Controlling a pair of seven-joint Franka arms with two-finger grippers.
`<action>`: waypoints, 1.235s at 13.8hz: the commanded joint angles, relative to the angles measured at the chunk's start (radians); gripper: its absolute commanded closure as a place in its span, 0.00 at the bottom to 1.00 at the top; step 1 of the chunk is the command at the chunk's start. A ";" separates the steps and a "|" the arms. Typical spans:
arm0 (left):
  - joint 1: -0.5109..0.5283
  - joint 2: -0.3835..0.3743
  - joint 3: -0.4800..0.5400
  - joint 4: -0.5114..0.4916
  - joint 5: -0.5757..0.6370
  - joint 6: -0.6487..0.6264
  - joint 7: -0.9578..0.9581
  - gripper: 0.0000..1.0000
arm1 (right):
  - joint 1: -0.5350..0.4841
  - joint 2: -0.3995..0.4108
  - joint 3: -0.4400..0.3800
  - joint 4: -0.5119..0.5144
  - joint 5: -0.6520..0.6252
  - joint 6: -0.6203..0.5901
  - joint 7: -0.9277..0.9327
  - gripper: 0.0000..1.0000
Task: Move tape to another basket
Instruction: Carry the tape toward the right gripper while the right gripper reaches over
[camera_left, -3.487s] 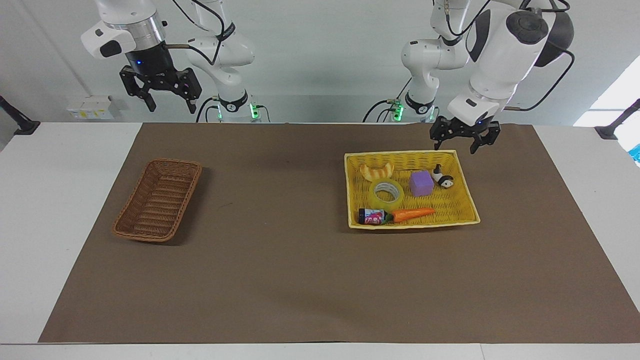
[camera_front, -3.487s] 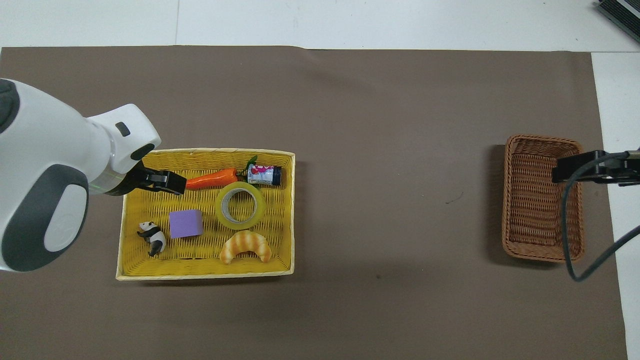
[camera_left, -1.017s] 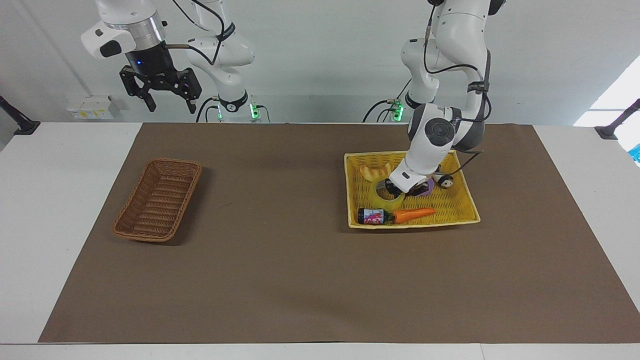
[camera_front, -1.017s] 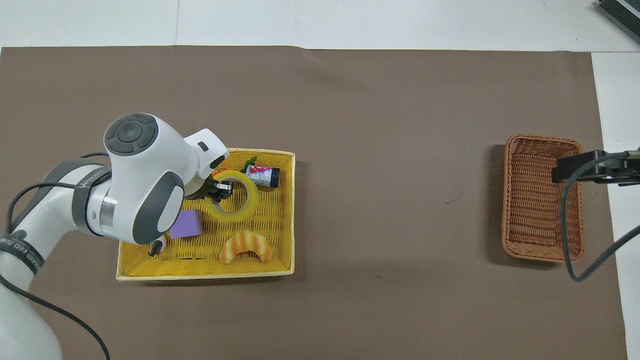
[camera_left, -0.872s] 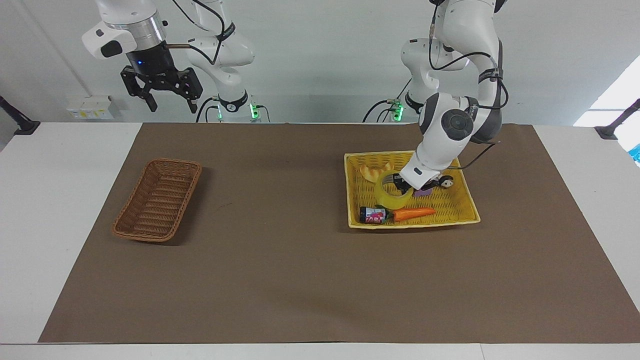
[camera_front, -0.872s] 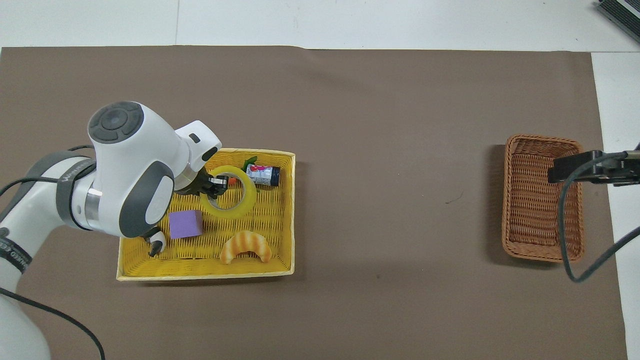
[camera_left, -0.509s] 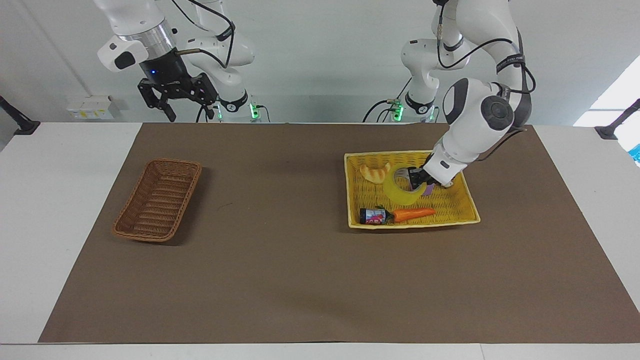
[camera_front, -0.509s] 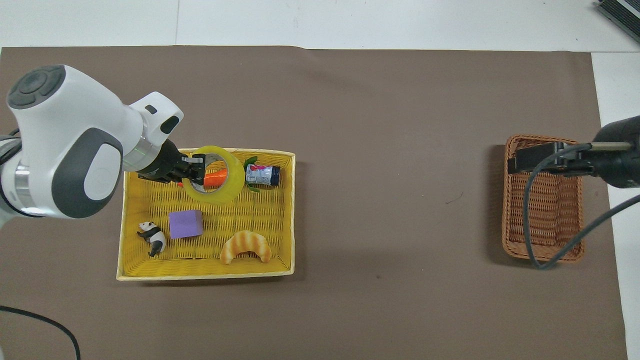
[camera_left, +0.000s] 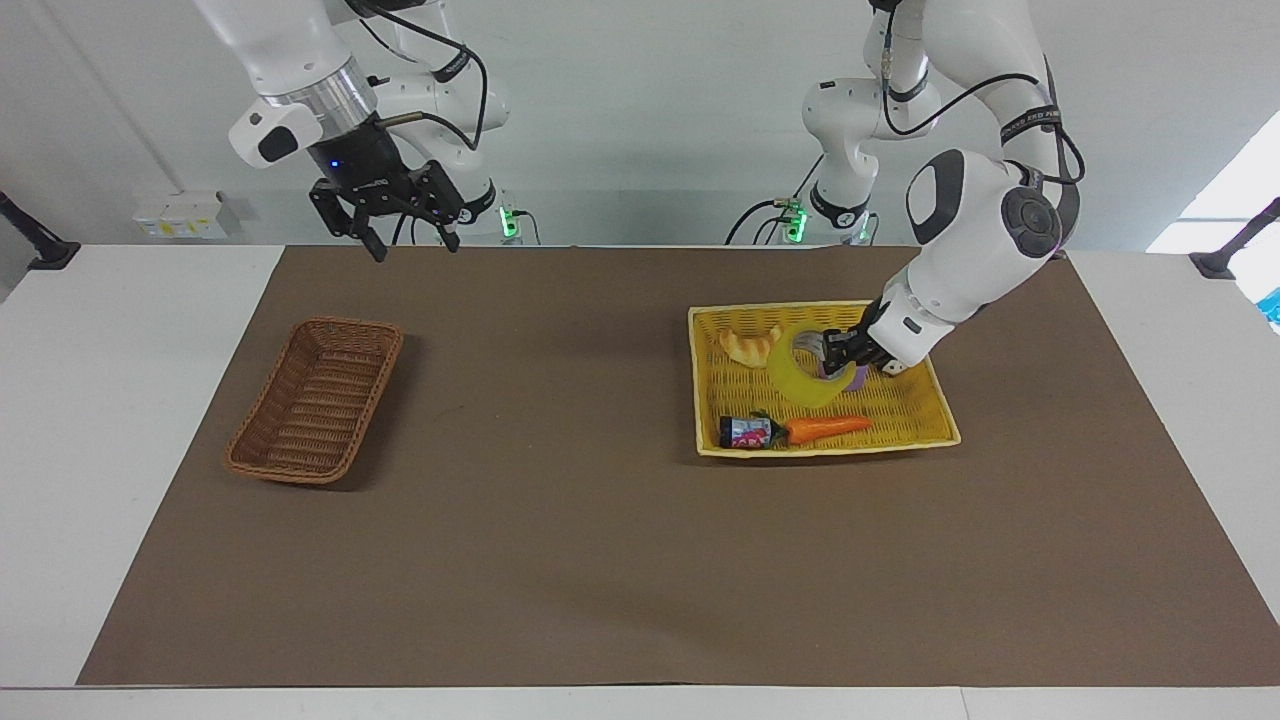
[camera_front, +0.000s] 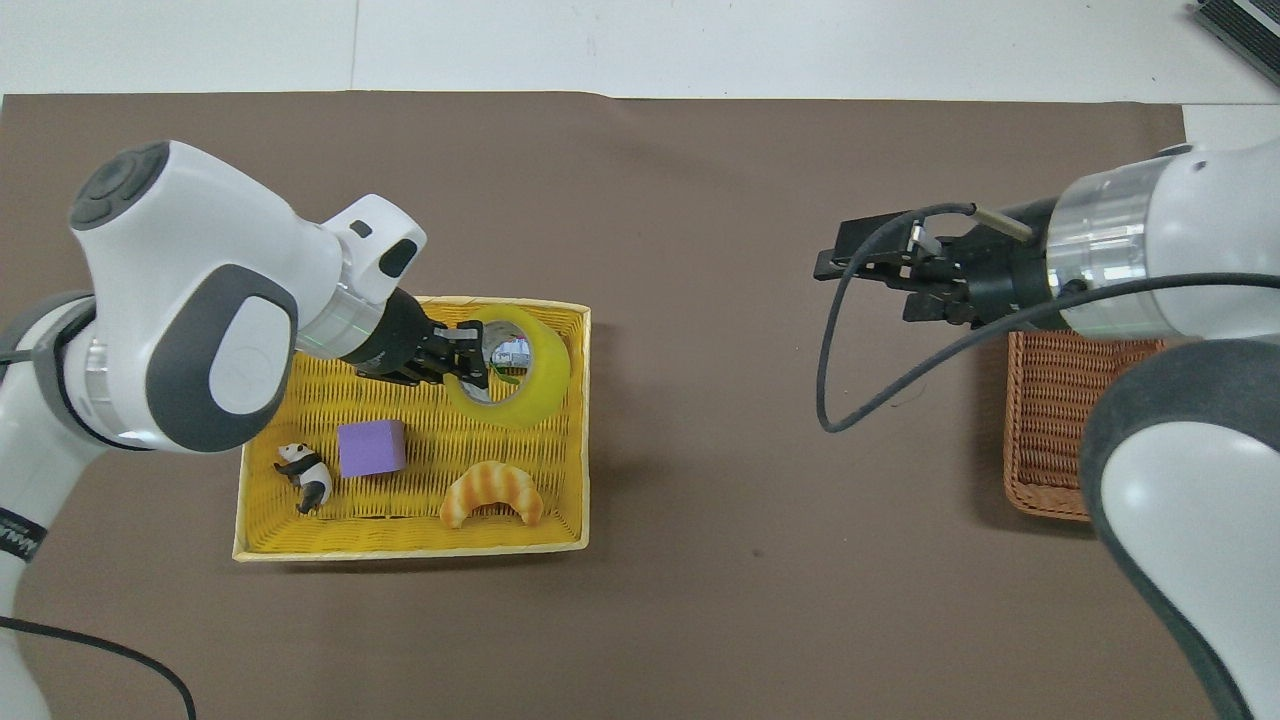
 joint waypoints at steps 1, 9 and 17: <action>-0.073 -0.013 -0.020 0.007 -0.041 0.082 -0.079 1.00 | 0.022 0.021 0.000 -0.062 0.105 0.110 0.006 0.00; -0.233 0.006 -0.029 0.060 -0.127 0.318 -0.251 1.00 | 0.010 0.004 -0.001 -0.240 0.341 0.130 -0.250 0.00; -0.291 0.013 -0.047 0.062 -0.134 0.409 -0.286 1.00 | -0.001 -0.022 -0.003 -0.285 0.347 0.080 -0.376 0.00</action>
